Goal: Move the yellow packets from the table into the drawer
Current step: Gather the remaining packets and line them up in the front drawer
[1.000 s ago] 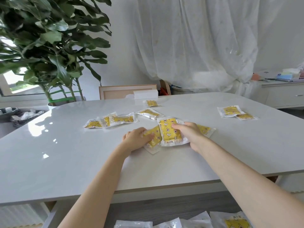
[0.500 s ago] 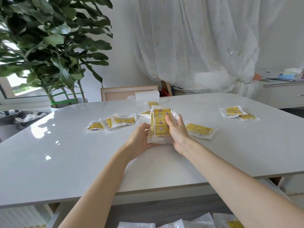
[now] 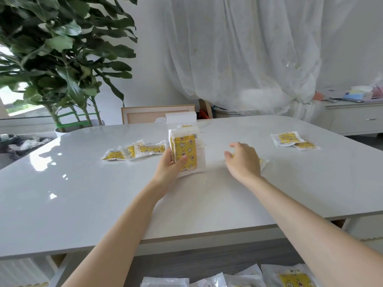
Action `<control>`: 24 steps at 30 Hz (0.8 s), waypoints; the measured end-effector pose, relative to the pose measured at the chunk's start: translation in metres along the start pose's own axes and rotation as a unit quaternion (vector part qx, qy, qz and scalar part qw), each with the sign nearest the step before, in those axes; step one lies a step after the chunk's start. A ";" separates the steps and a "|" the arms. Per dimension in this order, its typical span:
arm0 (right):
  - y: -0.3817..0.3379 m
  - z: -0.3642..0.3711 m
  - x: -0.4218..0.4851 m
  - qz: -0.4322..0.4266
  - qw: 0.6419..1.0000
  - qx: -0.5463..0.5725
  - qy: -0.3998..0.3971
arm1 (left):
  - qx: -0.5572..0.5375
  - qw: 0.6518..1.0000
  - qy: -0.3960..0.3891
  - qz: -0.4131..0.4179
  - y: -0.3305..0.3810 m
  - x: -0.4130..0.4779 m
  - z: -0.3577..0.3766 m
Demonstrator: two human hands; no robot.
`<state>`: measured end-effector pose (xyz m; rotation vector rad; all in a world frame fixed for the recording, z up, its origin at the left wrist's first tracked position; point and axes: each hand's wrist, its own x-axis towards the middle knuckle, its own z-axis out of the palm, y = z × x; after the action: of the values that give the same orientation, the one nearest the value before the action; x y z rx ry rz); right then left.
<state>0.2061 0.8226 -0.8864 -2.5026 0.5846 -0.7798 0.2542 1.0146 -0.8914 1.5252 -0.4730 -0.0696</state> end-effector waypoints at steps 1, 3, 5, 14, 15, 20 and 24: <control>0.010 0.000 0.001 0.014 0.996 -0.078 -0.033 | 0.006 1.000 0.001 0.005 0.000 0.000 0.000; 0.023 0.000 -0.004 0.035 0.982 -0.151 -0.105 | 0.021 1.000 0.007 0.010 -0.002 0.002 0.001; 0.024 -0.001 -0.010 0.020 0.980 -0.160 -0.120 | 0.029 0.999 0.013 0.014 -0.004 0.003 0.001; -0.019 -0.022 -0.013 -0.057 0.942 0.058 -0.326 | 0.045 0.992 0.110 0.030 -0.007 0.006 -0.005; -0.022 -0.024 -0.012 -0.079 0.946 0.018 -0.315 | 0.048 0.991 0.124 0.032 -0.007 0.006 -0.006; -0.025 -0.025 -0.011 -0.075 0.991 -0.057 -0.099 | 0.051 0.989 0.134 0.035 -0.008 0.008 -0.008; -0.025 -0.015 -0.014 0.099 0.971 -0.101 -0.194 | 0.064 0.990 0.117 0.041 -0.007 0.006 -0.005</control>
<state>0.1927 0.8456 -0.8676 -2.6256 0.7857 -0.1523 0.2630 1.0171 -0.8969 1.6136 -0.3568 0.2039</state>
